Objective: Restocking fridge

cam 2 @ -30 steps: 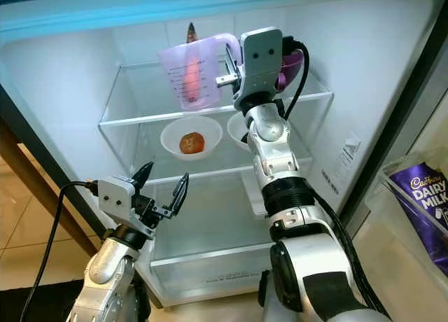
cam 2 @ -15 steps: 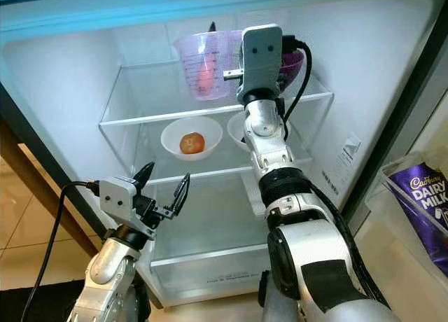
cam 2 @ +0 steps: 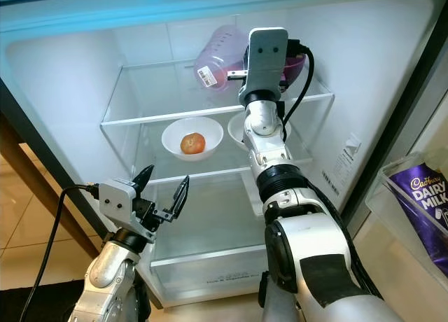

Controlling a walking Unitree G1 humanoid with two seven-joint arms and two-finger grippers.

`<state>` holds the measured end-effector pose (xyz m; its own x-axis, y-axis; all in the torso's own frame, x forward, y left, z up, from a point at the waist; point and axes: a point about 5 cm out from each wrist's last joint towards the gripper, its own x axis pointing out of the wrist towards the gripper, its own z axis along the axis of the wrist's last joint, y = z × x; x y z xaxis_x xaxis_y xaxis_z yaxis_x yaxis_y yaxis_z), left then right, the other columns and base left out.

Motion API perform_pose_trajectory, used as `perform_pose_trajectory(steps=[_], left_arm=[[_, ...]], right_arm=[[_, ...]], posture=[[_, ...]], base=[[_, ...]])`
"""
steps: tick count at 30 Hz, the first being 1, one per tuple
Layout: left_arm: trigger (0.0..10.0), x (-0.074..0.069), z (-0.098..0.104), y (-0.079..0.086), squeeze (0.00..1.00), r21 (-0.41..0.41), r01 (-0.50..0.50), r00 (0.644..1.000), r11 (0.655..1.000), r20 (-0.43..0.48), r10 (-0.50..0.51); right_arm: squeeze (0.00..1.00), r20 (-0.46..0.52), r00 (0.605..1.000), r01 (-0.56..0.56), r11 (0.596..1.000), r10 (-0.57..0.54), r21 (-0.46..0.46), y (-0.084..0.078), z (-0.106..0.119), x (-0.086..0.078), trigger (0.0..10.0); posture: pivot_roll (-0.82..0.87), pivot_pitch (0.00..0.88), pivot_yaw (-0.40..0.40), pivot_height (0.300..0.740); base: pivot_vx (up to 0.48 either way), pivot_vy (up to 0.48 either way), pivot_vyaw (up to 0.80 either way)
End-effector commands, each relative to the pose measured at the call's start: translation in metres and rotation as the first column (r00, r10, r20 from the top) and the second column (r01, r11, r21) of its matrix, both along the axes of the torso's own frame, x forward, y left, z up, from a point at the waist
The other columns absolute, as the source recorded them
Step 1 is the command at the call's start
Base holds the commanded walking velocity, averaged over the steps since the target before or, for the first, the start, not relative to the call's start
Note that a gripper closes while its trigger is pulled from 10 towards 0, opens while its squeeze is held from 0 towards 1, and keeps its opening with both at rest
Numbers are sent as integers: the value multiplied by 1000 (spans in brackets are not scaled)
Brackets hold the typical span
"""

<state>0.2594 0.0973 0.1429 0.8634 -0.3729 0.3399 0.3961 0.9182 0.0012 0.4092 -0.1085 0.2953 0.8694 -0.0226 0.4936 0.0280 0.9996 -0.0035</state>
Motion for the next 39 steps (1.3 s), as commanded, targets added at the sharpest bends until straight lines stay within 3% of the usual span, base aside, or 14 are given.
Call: perform_pose_trajectory(steps=[1,9,11,14,16,19,21,25,39], left_arm=[[10000,-1,-2,3,0,18,-9,1000,1000,-8,9],[10000,1,-2,2,0,22,-3,1000,1000,-7,3],[10000,2,-2,3,0,23,-2,1000,1000,-5,2],[10000,3,-1,3,0,23,-2,1000,1000,-4,2],[10000,4,-1,3,0,22,-1,1000,1000,-3,1],[10000,4,-1,2,0,22,0,1000,1000,-3,1],[10000,4,-1,2,0,21,4,1000,1000,-3,-3],[10000,5,-1,1,0,22,7,1000,1000,-4,-7],[10000,6,-1,1,0,26,13,1000,1000,-3,-13]], right_arm=[[0,-16,999,-30,999,31,20,5,-4,1,10000],[0,17,993,-114,994,114,0,6,1,-1,10000],[0,-1,978,-206,978,206,-23,8,-1,-1,10000],[0,-8,966,-257,966,257,-26,9,-2,-2,10000],[0,-5,934,-358,933,358,-33,8,-5,-6,10000],[0,-2,927,-375,926,376,-34,8,-5,-7,10000],[0,-3,900,-435,899,435,-61,5,-6,-11,10000],[0,-1,899,-436,896,438,-82,0,-6,-13,10000],[0,29,898,-439,898,440,-24,-19,-10,-18,10000]], posture=[[40,77,58,447],[35,71,68,447],[32,68,70,447],[29,65,71,447],[21,62,75,447],[21,62,75,447],[17,62,77,447],[8,62,86,447],[10,61,91,447]], base=[[0,0,0],[0,0,0],[0,0,0],[0,0,0],[0,0,0],[0,0,0],[0,0,0],[0,0,0],[0,0,0]])
